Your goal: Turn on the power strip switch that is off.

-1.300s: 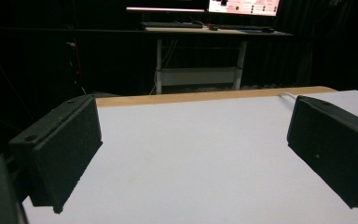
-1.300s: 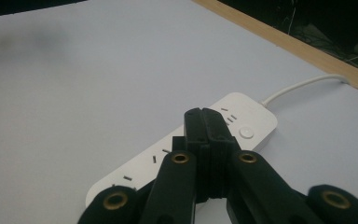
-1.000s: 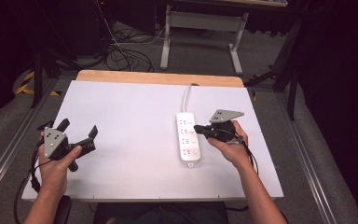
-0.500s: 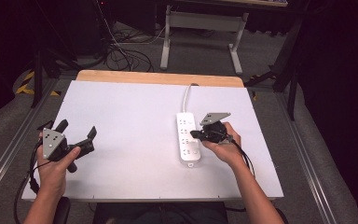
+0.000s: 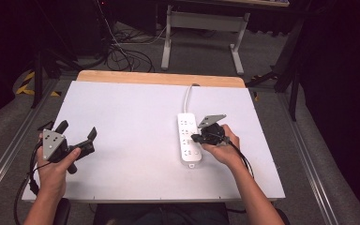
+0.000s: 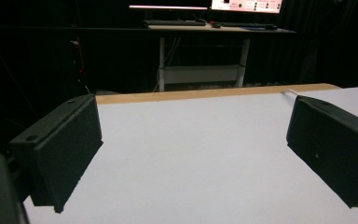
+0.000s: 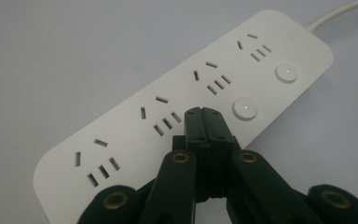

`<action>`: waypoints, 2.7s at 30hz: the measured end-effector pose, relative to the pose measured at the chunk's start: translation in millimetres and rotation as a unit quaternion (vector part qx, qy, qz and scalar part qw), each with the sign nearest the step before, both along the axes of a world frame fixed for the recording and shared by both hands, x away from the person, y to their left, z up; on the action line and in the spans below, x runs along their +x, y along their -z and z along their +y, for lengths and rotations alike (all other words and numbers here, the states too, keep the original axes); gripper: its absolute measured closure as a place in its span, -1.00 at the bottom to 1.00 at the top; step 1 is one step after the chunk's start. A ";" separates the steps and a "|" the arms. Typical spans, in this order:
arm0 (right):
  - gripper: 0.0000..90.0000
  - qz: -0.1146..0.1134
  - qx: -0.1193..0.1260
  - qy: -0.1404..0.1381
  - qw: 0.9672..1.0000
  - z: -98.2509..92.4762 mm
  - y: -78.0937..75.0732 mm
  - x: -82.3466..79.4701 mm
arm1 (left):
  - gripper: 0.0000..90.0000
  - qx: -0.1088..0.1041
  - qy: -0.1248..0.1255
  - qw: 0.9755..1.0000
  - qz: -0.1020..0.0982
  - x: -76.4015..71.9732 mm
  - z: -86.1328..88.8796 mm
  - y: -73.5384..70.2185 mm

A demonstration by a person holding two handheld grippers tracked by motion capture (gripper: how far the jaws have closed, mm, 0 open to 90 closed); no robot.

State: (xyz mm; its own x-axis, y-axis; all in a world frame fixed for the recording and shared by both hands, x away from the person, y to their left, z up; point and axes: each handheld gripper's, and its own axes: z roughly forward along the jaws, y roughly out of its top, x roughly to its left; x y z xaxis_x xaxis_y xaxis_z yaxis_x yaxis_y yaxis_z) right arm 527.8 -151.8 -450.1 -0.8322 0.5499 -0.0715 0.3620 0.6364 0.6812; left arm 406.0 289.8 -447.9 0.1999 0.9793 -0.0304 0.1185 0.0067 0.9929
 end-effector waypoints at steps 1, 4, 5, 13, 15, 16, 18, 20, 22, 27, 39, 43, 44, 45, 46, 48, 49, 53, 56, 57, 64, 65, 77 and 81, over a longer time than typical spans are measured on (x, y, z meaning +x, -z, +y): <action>1.00 0.000 0.000 0.004 1.000 0.1 0.1 0.0 | -0.92 0.001 0.000 1.000 0.000 -0.1 0.0 0.0; 1.00 -0.006 -0.005 0.010 1.000 2.5 1.3 -0.8 | -0.92 0.001 -0.001 1.000 -0.001 -0.5 0.0 0.1; 1.00 -0.009 -0.008 0.016 1.000 3.2 1.2 -0.9 | -0.92 0.001 -0.001 1.000 -0.001 -0.7 0.4 0.0; 1.00 -0.006 -0.006 0.012 1.000 3.6 0.9 -4.8 | -0.92 0.000 -0.001 1.000 0.000 -0.7 1.0 0.2; 1.00 -0.005 -0.007 0.012 1.000 5.2 1.0 -6.0 | -0.92 0.000 -0.001 1.000 0.000 -0.7 0.7 0.2; 1.00 -0.006 -0.009 0.011 1.000 5.6 1.0 -6.0 | -0.92 0.000 -0.001 1.000 -0.001 -0.9 0.6 0.1; 1.00 -0.002 -0.003 0.014 1.000 4.5 1.8 -5.2 | -0.92 0.000 -0.001 1.000 -0.001 -1.4 0.7 -0.1; 1.00 0.001 0.003 0.018 1.000 3.4 2.4 -5.3 | -0.92 -0.001 -0.001 1.000 -0.001 -1.7 1.0 0.0; 1.00 -0.001 0.002 0.020 1.000 3.5 2.8 -5.8 | -0.92 -0.001 -0.001 1.000 0.000 -1.7 1.1 0.1; 1.00 0.014 0.015 0.026 0.999 0.9 3.9 -4.3 | -0.92 -0.001 -0.002 1.000 0.000 -2.1 1.4 0.1; 1.00 -0.001 0.003 0.029 1.000 3.3 5.3 -7.6 | -0.92 -0.001 -0.003 1.000 0.000 -3.4 1.3 0.0; 1.00 0.001 0.005 0.031 1.000 3.3 5.4 -7.9 | -0.92 -0.001 -0.002 1.000 -0.001 -2.9 0.7 -0.2; 1.00 -0.002 0.003 0.029 1.000 3.8 5.3 -8.4 | -0.92 -0.001 -0.001 1.000 0.000 -3.0 0.4 -0.1; 1.00 -0.004 0.002 0.031 1.000 4.2 5.3 -8.9 | -0.92 0.001 -0.001 1.000 0.000 -3.1 0.4 -0.1; 1.00 -0.005 -0.001 0.031 0.999 4.7 5.1 -9.3 | -0.92 0.001 -0.001 1.000 -0.001 -3.5 0.5 -0.2; 1.00 -0.005 -0.002 0.032 0.999 5.2 4.8 -9.2 | -0.92 -0.002 -0.001 1.000 -0.001 -4.4 0.8 -0.3; 1.00 -0.004 -0.002 0.032 0.999 5.2 4.8 -9.1 | -0.92 -0.002 -0.002 1.000 -0.002 -4.7 1.0 -0.4; 1.00 -0.005 -0.002 0.034 0.999 5.4 4.8 -9.6 | -0.92 -0.003 -0.002 1.000 -0.001 -4.5 0.9 -0.4; 1.00 -0.006 -0.003 0.034 0.999 5.7 4.9 -9.7 | -0.92 -0.002 -0.002 1.000 -0.001 -4.4 0.7 -0.3; 1.00 -0.006 -0.003 0.034 0.999 5.6 4.8 -9.7 | -0.92 -0.003 -0.002 1.000 -0.001 -4.3 0.8 -0.3; 1.00 -0.005 -0.003 0.036 0.999 5.8 4.7 -9.7 | -0.92 -0.001 -0.002 1.000 0.000 -3.8 1.1 -0.1; 1.00 -0.006 -0.003 0.036 0.999 5.8 4.7 -9.7 | -0.92 -0.001 -0.002 1.000 0.000 -3.8 1.1 -0.1; 1.00 0.003 0.007 0.041 0.999 4.7 4.9 -8.7 | -0.91 -0.002 -0.002 1.000 0.002 -3.2 1.5 0.2; 1.00 0.005 0.019 0.041 0.999 2.2 5.7 -8.1 | -0.91 -0.003 -0.002 1.000 0.002 -2.6 1.3 0.3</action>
State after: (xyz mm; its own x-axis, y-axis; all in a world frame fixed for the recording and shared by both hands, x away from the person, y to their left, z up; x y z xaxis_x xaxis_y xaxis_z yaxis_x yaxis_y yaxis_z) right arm 519.7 -149.6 -455.8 -0.7845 0.6188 -0.0412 0.4193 0.5781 0.7000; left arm 403.4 291.0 -448.2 0.1966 0.9798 -0.0369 0.1224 0.0128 0.9924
